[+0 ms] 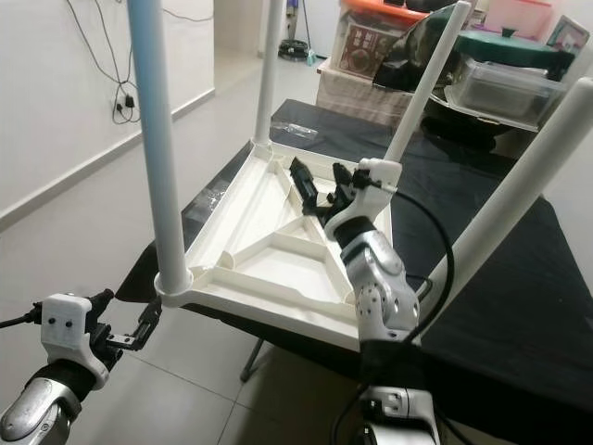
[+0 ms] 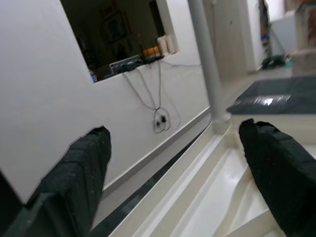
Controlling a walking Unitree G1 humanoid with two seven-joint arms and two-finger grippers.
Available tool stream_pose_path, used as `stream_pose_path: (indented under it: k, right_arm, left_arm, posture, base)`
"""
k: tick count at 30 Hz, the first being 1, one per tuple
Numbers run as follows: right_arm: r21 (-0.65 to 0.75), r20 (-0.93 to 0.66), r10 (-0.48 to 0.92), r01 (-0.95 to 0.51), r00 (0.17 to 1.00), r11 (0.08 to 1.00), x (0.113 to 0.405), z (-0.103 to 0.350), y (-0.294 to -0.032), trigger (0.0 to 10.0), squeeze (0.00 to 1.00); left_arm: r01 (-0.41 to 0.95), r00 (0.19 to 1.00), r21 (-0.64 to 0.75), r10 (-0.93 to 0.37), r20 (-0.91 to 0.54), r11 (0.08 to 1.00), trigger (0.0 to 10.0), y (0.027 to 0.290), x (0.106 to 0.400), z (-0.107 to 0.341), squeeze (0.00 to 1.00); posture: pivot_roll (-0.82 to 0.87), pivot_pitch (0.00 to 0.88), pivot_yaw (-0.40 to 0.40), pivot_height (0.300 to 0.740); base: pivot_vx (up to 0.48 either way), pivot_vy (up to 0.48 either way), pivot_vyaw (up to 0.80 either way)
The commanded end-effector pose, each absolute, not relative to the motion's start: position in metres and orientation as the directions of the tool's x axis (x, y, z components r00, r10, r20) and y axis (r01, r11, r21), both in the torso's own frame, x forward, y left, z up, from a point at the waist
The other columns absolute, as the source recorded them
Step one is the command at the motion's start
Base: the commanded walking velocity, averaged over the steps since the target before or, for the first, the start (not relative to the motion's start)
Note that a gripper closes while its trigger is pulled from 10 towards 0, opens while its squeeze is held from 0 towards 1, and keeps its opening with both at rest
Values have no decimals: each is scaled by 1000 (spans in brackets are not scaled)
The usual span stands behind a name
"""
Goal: Building children table
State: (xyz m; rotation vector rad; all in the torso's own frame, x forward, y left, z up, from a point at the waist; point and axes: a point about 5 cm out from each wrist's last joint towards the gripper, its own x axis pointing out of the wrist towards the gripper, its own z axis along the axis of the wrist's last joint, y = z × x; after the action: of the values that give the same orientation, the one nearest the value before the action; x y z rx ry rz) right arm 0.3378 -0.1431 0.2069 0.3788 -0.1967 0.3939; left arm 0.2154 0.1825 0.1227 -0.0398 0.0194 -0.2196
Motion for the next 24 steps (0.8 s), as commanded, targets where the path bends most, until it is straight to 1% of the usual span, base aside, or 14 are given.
stream_pose_path:
  k: [1, 3, 8, 12, 17, 20, 23, 24]
  right_arm:
    - [329, 249, 340, -409, 907, 851, 336, 204, -143, 10000, 0]
    - [331, 243, 342, -409, 908, 850, 335, 203, -141, 10000, 0]
    - [320, 247, 372, -438, 895, 840, 331, 203, -131, 10000, 0]
    - [321, 243, 369, -433, 897, 842, 330, 203, -130, 10000, 0]
    - [328, 244, 368, -434, 897, 839, 327, 203, -126, 10000, 0]
    - [325, 241, 375, -438, 895, 838, 325, 202, -123, 10000, 0]
    - [322, 217, 388, -441, 896, 838, 324, 198, -120, 10000, 0]
    - [298, 201, 399, -444, 895, 845, 322, 195, -118, 10000, 0]
  left_arm:
    - [222, 974, -45, -223, -40, 974, 10000, 185, 216, 119, 0]
    - [220, 974, -36, -221, -40, 975, 10000, 189, 216, 120, 0]
    - [219, 975, 22, -218, -52, 975, 10000, 213, 217, 126, 0]
    - [245, 969, 35, -242, -56, 969, 10000, 219, 219, 129, 0]
    - [290, 956, 27, -288, -55, 957, 10000, 218, 220, 132, 0]
    - [309, 950, 16, -308, -48, 951, 10000, 212, 221, 132, 0]
    - [315, 948, -2, -315, -43, 949, 10000, 205, 221, 131, 0]
    - [313, 949, -20, -313, -40, 950, 10000, 200, 221, 129, 0]
  posture:
    - [90, 0, -127, 740]
    - [90, 0, -127, 740]
    - [94, 0, -128, 740]
    - [94, 0, -126, 740]
    - [87, 0, -118, 740]
    - [85, 0, -118, 740]
    - [85, 0, -119, 740]
    - [83, 0, -121, 740]
  base:
    - [0, 0, 0]
    - [0, 0, 0]
    - [0, 0, 0]
    - [0, 0, 0]
    - [0, 0, 0]
    - [246, 0, 0]
    - [247, 0, -792]
    - [277, 0, -788]
